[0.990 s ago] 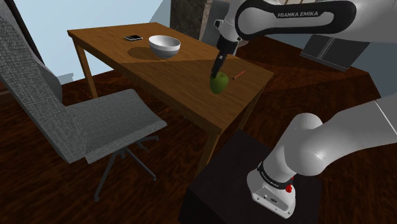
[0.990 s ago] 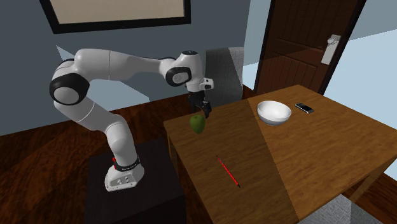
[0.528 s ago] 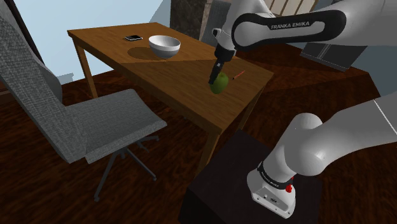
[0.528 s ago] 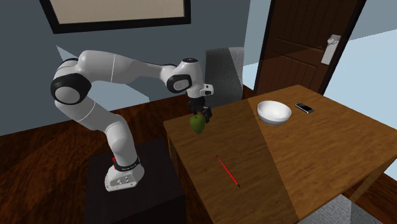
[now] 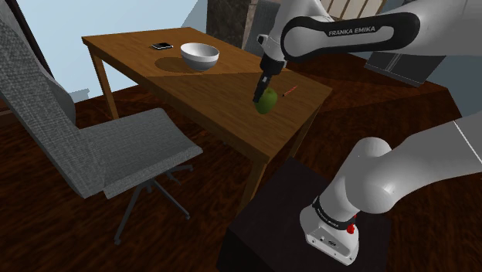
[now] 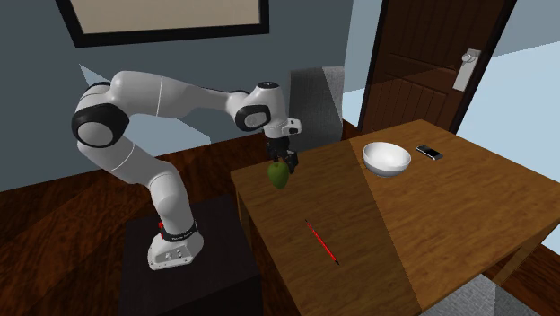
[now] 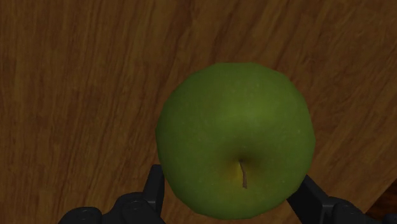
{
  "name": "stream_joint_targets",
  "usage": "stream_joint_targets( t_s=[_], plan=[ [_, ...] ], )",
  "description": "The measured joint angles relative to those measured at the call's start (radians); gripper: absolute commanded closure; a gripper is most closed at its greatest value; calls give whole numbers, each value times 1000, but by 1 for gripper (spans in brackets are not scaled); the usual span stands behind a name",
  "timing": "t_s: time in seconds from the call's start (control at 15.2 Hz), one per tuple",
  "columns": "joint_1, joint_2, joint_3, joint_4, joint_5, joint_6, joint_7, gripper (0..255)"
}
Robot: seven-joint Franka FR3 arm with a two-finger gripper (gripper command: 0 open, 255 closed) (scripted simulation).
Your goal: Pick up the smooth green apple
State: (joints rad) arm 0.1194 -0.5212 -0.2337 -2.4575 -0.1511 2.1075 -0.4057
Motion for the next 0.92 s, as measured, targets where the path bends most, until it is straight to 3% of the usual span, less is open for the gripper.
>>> stream_joint_targets(
  t_s=[0.92],
  plan=[
    [4, -20, 13, 127, 10, -150, -5, 255]
  ],
)
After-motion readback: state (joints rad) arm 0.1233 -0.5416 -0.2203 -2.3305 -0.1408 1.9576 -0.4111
